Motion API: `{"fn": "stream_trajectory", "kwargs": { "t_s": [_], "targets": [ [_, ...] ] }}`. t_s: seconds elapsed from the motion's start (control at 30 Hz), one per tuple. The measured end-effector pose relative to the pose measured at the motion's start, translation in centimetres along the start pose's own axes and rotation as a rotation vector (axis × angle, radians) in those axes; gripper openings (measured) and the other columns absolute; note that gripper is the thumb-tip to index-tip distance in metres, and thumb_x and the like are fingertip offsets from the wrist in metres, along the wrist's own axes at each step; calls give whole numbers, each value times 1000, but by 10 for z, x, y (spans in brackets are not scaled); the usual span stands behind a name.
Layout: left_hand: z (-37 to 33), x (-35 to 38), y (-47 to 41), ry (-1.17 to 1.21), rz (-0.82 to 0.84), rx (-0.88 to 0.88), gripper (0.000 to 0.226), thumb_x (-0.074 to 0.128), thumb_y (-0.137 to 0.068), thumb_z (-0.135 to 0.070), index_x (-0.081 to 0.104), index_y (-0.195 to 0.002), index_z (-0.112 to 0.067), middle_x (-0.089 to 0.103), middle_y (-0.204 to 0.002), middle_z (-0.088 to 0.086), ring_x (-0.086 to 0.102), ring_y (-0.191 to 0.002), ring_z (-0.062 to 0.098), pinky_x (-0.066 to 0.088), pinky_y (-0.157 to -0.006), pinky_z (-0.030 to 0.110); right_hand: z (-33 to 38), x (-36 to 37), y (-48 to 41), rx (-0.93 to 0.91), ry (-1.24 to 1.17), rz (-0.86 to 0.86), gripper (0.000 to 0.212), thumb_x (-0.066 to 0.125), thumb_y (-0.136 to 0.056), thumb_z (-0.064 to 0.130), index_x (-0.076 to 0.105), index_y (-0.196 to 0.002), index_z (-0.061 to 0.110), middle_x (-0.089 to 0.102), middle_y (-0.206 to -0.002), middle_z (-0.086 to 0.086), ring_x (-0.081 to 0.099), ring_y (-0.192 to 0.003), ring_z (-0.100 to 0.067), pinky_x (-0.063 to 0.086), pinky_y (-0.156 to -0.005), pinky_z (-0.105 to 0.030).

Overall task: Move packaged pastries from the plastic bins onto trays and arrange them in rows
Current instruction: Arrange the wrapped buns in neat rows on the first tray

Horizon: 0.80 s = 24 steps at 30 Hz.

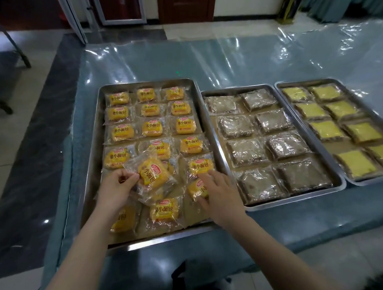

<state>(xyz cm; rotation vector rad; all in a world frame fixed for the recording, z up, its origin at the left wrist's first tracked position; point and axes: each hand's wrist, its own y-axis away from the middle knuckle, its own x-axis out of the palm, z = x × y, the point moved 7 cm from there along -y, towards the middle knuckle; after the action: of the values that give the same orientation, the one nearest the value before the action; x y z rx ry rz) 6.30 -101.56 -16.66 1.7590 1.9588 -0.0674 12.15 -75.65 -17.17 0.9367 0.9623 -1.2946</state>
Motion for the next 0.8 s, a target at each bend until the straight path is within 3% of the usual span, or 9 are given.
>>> {"fn": "stream_trajectory", "kwargs": {
  "t_s": [0.1, 0.2, 0.37, 0.57, 0.8],
  "targets": [
    [0, -4, -4, 0, 31, 4, 9, 63, -88, -22, 65, -83, -15, 69, -76, 5, 67, -66, 23, 56, -61, 41, 8, 23, -23, -78, 97, 82, 64, 44, -96, 45, 15, -151, 27, 1, -161, -5, -9, -146, -25, 3, -117, -46],
    [2, -8, -8, -4, 39, 6, 10, 63, -88, -22, 66, -81, -16, 69, -72, 4, 66, -59, 21, 55, -53, 38, 9, 34, -46, -145, 221, 106, 66, 35, -97, 51, 5, -152, 29, -8, -160, -4, -21, -142, -22, -10, -113, -45],
    [6, -11, -9, 12, 34, 0, 11, 65, -87, -19, 66, -77, -17, 68, -67, 1, 65, -53, 15, 50, -44, 28, -10, 55, -44, 23, 103, 139, 66, 25, -97, 55, -2, -152, 30, -14, -159, -6, -27, -140, -25, -6, -114, -47],
    [3, -13, -11, 24, -13, -45, 11, 64, -88, -21, 66, -78, -16, 68, -68, -1, 65, -53, 11, 47, -39, 20, -10, 57, -65, 46, 89, 132, 67, 19, -97, 51, -7, -152, 23, -20, -157, -9, -29, -139, -27, -6, -116, -45],
    [-6, -8, -11, 52, -32, -84, 9, 64, -88, -20, 65, -80, -15, 69, -71, 7, 67, -61, 33, 57, -57, 52, -10, 53, -93, 25, 99, 169, 68, 21, -97, 52, -1, -153, 20, -16, -158, -11, -23, -142, -30, -5, -115, -47]
  ]
}}
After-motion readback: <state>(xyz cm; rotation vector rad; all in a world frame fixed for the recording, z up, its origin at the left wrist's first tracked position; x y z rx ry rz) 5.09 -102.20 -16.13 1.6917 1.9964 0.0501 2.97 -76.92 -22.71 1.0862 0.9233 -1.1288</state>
